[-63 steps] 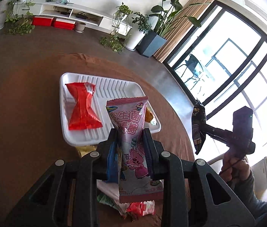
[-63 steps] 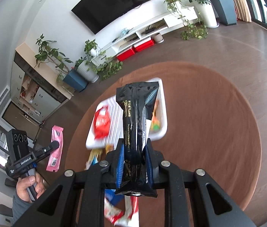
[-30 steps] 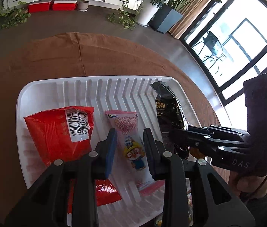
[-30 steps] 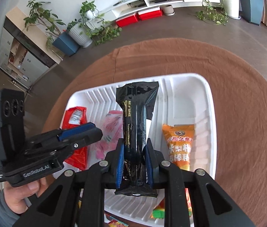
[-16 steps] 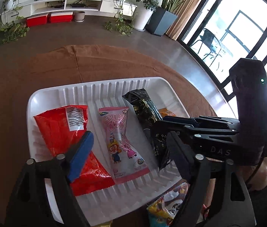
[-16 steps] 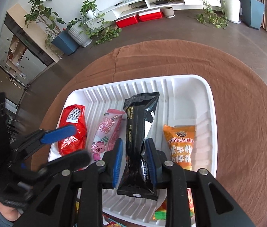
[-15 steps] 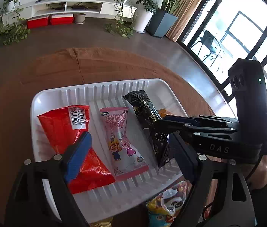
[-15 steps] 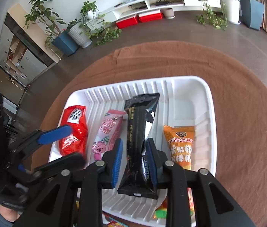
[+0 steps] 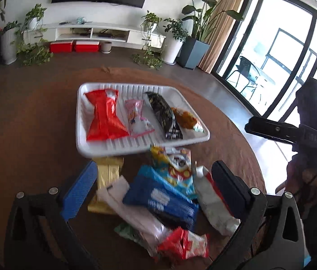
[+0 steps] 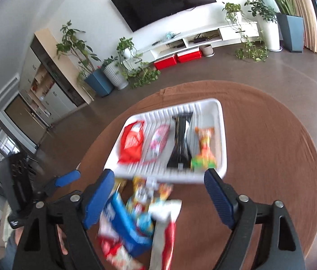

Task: Organize snacks
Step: 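Open both tools and withdraw them toward the remaining snacks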

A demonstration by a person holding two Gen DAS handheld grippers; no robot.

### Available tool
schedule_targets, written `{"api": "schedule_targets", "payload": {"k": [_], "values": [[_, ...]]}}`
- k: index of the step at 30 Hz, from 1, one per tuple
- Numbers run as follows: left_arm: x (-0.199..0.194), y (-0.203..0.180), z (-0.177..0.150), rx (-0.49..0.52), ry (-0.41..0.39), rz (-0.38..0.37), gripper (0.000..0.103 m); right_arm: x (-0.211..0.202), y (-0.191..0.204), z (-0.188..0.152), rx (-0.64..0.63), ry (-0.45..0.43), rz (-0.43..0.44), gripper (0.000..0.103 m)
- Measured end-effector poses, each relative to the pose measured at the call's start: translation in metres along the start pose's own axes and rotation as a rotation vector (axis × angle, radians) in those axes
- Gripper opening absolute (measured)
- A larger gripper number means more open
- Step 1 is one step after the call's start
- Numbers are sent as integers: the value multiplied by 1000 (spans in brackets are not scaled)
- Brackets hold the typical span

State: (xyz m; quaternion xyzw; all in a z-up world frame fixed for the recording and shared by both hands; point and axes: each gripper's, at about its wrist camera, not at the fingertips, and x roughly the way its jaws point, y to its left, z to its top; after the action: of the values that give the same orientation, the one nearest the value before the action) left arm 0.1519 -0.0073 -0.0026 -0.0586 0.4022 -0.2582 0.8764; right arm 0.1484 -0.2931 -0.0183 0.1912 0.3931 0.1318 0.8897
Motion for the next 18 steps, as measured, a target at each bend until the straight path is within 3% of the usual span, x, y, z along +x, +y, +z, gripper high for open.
{"api": "schedule_targets", "payload": {"k": [3,8,13,18], "values": [[-9,3,-45,-88,48,27,103,-19,8,-36,-22,-21,-31,84],[-20,-6,-96,-86,55,34,102,-32,29,-100,-54,-14,-4,82],[-20,-12,-122,-112,85,17,102,-15,56,-133,-170,78,-15,78],[-33,-13,-132,-110,74,40,102,-3,81,-145,-306,108,-34,78]]}}
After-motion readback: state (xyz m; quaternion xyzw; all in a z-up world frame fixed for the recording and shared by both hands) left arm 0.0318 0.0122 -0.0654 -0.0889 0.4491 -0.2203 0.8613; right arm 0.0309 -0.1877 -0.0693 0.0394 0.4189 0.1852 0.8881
